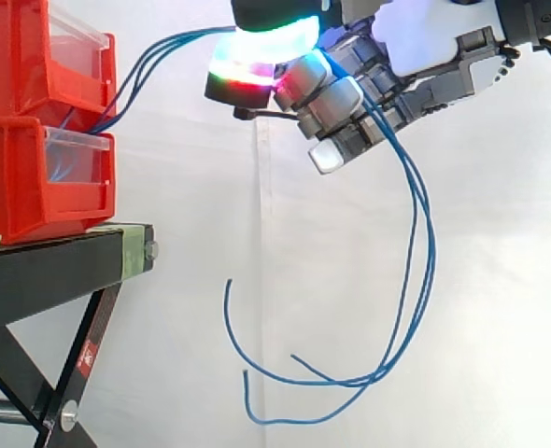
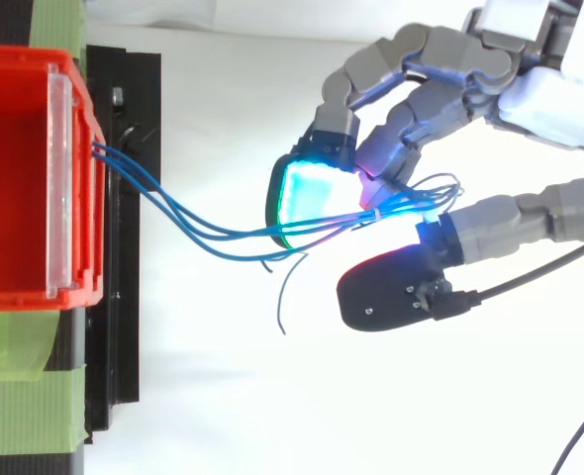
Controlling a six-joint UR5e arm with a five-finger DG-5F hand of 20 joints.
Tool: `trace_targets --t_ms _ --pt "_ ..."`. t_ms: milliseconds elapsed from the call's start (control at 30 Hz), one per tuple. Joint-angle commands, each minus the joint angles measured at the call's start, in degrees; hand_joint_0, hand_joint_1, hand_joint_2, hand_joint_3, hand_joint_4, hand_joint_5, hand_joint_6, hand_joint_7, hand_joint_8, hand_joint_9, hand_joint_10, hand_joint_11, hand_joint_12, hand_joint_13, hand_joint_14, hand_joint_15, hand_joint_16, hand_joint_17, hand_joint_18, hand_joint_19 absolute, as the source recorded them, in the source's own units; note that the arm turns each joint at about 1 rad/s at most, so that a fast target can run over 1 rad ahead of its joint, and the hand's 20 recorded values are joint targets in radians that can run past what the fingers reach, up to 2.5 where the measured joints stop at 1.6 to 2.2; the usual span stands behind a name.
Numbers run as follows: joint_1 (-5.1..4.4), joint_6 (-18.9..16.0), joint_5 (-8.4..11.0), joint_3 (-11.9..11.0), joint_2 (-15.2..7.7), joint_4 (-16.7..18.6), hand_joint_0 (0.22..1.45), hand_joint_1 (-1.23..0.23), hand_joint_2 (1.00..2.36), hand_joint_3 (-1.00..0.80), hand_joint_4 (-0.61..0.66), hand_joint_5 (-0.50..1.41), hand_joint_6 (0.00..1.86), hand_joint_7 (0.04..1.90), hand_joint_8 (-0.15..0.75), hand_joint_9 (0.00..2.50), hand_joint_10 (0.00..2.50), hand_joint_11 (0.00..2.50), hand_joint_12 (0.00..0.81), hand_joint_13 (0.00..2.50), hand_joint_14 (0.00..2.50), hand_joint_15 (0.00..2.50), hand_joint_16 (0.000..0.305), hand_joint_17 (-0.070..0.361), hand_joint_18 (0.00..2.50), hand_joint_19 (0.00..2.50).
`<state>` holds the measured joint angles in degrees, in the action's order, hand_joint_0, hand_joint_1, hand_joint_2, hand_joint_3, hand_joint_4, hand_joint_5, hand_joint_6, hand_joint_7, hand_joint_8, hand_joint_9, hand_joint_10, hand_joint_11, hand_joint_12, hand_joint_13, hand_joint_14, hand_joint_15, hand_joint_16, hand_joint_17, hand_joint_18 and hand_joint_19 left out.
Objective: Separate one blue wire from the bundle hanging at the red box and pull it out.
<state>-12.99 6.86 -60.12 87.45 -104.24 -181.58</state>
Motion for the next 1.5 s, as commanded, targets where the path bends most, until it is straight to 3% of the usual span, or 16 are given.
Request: trace_targets --t_ms 0,233,633,900,1300,1467 --pt "-0.02 0.0 0.0 0.0 0.0 0.0 0.61 -0.97 1.01 -0.33 0.18 -0.24 0.93 0.88 0.311 0.73 0.4 1.58 0.399 0.68 0.64 1.59 0.054 0.122 0.72 0.71" --pt "0.07 0.0 0.0 0.0 0.0 0.0 0.53 -0.77 1.01 -0.4 0.18 -0.23 0.93 0.85 0.326 0.79 0.48 1.53 0.407 0.7 0.79 1.47 0.056 0.126 0.74 0.76" --pt "-0.02 0.0 0.0 0.0 0.0 0.0 0.6 -0.68 1.01 -0.32 0.17 -0.22 0.92 0.85 0.309 0.86 0.45 1.53 0.39 0.71 0.79 1.46 0.051 0.114 0.74 0.77" --pt "-0.02 0.09 0.0 0.0 0.0 0.09 0.64 -0.74 1.02 -0.2 0.1 -0.21 0.93 0.86 0.304 0.87 0.48 1.51 0.388 0.72 0.81 1.44 0.05 0.112 0.75 0.76" --pt "-0.02 0.0 0.0 0.0 0.0 0.0 0.67 -0.88 1.02 -0.08 0.15 -0.22 0.93 0.88 0.299 0.84 0.41 1.58 0.401 0.71 0.68 1.53 0.051 0.114 0.75 0.73" --pt "-0.02 0.09 0.0 0.0 0.0 0.0 0.63 -0.93 1.02 -0.13 0.16 -0.23 0.93 0.89 0.297 0.81 0.36 1.62 0.395 0.68 0.64 1.58 0.053 0.119 0.71 0.73"
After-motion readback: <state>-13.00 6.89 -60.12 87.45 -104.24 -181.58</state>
